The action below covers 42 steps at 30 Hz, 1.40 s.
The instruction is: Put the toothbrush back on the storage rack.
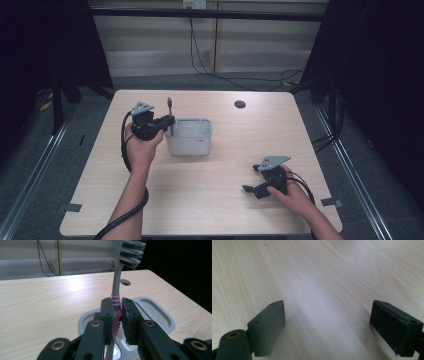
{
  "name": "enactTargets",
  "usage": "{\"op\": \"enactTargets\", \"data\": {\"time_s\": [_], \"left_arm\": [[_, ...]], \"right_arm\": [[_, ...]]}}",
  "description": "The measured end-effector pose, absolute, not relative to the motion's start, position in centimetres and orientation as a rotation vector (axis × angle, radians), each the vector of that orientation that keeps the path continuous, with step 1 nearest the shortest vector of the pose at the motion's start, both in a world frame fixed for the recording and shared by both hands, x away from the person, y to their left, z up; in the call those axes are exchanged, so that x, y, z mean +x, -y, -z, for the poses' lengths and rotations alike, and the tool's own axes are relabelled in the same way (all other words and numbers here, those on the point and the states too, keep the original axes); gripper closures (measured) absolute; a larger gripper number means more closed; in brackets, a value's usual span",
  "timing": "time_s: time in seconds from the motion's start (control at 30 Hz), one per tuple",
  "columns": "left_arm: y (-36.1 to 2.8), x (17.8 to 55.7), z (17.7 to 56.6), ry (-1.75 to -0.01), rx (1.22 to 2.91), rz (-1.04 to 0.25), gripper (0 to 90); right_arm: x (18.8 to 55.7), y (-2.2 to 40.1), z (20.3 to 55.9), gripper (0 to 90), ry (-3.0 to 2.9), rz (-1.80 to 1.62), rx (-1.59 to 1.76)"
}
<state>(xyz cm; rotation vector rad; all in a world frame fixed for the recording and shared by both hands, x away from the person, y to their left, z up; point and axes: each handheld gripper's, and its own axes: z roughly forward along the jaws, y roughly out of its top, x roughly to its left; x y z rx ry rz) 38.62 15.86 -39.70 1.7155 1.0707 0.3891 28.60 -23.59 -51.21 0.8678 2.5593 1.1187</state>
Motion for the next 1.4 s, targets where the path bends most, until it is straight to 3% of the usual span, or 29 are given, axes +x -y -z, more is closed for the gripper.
{"op": "enactTargets", "data": {"time_s": [1.4], "left_arm": [[-15.1, 38.5, 41.5, -1.088, 1.796, -0.411, 79.8]], "right_arm": [[28.6, 23.6, 51.2, 12.4, -2.559, -1.119, 0.868]]}}
